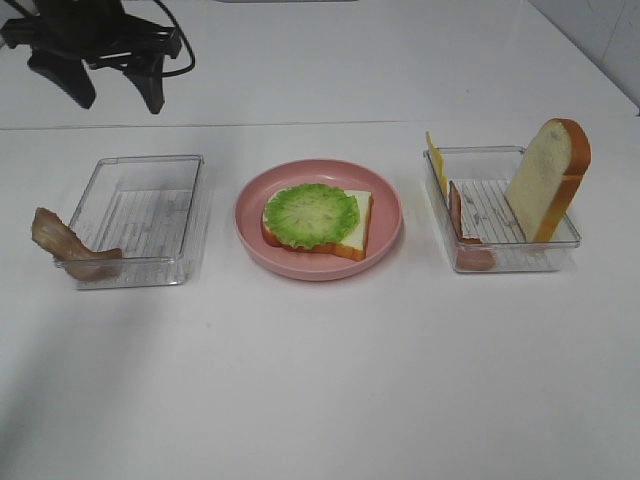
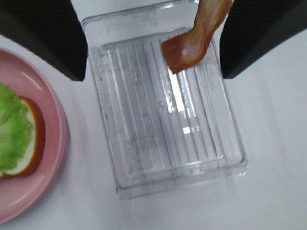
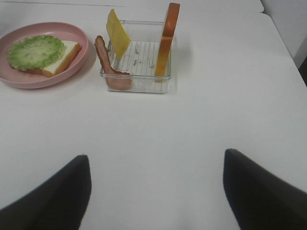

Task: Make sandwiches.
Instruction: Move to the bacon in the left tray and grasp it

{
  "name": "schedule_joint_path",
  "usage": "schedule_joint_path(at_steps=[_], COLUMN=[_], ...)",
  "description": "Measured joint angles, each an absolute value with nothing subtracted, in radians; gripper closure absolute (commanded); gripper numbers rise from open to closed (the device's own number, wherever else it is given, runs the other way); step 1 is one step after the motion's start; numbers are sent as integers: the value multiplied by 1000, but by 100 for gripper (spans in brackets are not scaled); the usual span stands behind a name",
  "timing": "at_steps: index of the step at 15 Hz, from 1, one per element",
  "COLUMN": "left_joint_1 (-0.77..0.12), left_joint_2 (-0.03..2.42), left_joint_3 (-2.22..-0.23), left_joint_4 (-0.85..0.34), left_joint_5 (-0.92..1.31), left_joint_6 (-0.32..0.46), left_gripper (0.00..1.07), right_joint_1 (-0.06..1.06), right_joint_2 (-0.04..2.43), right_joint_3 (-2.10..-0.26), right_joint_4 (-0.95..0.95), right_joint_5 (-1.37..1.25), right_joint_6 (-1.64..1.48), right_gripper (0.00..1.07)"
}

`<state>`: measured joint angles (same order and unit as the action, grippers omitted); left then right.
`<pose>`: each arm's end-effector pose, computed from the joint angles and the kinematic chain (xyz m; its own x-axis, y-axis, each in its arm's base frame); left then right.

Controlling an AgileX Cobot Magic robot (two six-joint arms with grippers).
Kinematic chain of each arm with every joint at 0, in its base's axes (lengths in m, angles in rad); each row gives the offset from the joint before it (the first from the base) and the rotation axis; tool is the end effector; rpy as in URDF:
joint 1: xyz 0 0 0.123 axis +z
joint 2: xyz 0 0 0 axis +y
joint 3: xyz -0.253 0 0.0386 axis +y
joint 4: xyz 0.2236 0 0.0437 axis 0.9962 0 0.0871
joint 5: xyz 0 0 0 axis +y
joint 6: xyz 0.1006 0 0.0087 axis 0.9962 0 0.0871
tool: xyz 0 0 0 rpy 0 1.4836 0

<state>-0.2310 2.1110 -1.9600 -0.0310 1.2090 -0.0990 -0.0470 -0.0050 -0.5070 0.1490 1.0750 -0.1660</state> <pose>0.4086 -0.0991 0.2332 -0.9509 0.1109 -0.2889 0.1336 0.9892 -0.0598 0.0101 0.0127 0.2625 -0.4448 -0.0729 -0.8927 -0.1122 0.9934 -0.0253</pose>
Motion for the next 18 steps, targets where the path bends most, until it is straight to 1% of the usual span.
schedule_joint_path(at_steps=[2, 3, 7, 10, 12, 16, 17, 18], left_joint_1=[-206, -182, -121, -115, -115, -115, -115, -115], left_joint_2=[2051, 2002, 1958, 1955, 1955, 1955, 1955, 1961], left_joint_3=[-1856, -1761, -1579, -1447, -1403, -1398, -1398, -1398], left_joint_4=[-33, -34, -32, -34, -34, -33, -35, -35], left_joint_5=[1210, 1213, 1217, 1191, 1119, 1010, 990, 961], left_joint_6=[-99, -99, -100, -117, -127, -129, -129, -129], left_gripper=[34, 34, 34, 34, 34, 35, 37, 42], right_joint_1=[-47, -47, -47, -47, -47, -47, -47, -47], right_joint_2=[-5, -5, -5, -5, -5, -5, -5, -5], right_joint_3=[-507, -507, -507, -507, -507, -507, -507, -507], right_joint_4=[149, 149, 149, 149, 149, 149, 149, 149], right_joint_5=[1075, 1075, 1075, 1075, 1075, 1075, 1075, 1075], right_joint_6=[-166, -166, -166, -166, -166, -166, -166, -166], right_gripper=[35, 35, 35, 35, 35, 35, 35, 35])
